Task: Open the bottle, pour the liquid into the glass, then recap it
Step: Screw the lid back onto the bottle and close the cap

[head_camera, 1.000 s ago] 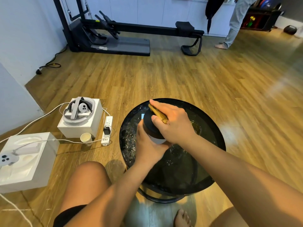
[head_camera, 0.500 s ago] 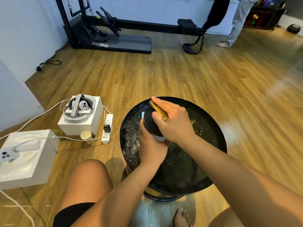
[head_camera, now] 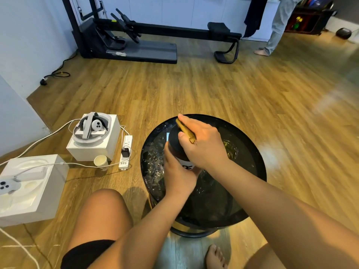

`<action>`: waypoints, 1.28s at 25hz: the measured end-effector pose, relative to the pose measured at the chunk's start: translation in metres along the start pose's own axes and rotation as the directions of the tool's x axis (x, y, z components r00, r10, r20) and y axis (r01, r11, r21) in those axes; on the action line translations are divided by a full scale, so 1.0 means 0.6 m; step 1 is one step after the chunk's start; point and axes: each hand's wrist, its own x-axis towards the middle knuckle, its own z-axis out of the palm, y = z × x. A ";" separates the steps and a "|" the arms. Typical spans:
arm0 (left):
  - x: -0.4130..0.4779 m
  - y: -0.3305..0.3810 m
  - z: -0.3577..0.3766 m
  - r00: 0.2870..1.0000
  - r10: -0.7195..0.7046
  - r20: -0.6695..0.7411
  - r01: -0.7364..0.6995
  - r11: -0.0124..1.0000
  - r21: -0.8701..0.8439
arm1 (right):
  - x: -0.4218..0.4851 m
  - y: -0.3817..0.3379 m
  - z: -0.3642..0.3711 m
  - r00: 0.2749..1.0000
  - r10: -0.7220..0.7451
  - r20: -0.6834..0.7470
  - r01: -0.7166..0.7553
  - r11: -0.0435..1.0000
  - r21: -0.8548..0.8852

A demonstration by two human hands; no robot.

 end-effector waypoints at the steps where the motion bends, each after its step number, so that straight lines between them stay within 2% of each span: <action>1: -0.001 0.000 0.002 1.000 -0.003 -0.013 0.003 1.000 0.004 | -0.002 -0.005 0.002 1.000 0.027 -0.009 -0.027 1.000 -0.007; 3: 0.016 -0.008 -0.011 0.999 0.041 0.009 -0.041 0.999 0.013 | -0.001 -0.006 -0.002 1.000 0.028 0.006 -0.028 1.000 0.004; 7: 0.058 -0.018 -0.056 0.978 0.067 0.200 -0.075 0.997 0.033 | 0.003 0.012 -0.017 0.986 -0.123 0.109 0.120 0.992 0.037; 9: 0.057 -0.015 -0.051 0.982 0.064 0.177 -0.071 0.997 0.035 | 0.002 0.012 -0.014 0.990 -0.097 0.106 0.093 0.995 0.040; 14: 0.007 -0.001 -0.006 0.999 0.026 -0.021 -0.026 0.999 -0.021 | -0.013 -0.015 0.001 0.998 0.061 0.020 -0.061 0.998 0.002; 17: 0.021 -0.015 -0.021 0.996 0.079 0.031 -0.078 0.997 -0.019 | -0.014 -0.014 -0.002 0.998 0.056 0.030 -0.056 0.998 -0.004; 20: 0.053 -0.026 -0.057 0.976 0.104 0.191 -0.100 0.995 -0.031 | -0.007 0.005 -0.016 0.991 -0.072 0.109 0.070 0.997 0.025; 22: 0.061 -0.028 -0.062 0.968 0.102 0.230 -0.094 0.995 -0.043 | -0.003 0.014 -0.023 0.980 -0.137 0.147 0.133 0.990 0.035; 25: 0.049 -0.018 -0.047 0.980 0.089 0.176 -0.084 0.996 -0.036 | -0.006 0.011 -0.018 0.986 -0.137 0.093 0.134 0.990 0.036; 29: 0.030 -0.010 -0.032 0.994 0.077 0.082 -0.073 0.996 -0.049 | -0.012 -0.001 -0.010 0.998 -0.054 0.033 0.053 0.998 0.030; 32: 0.030 -0.009 -0.031 0.993 0.091 0.077 -0.089 0.996 -0.030 | -0.012 -0.004 -0.012 0.998 -0.046 0.030 0.045 0.999 0.019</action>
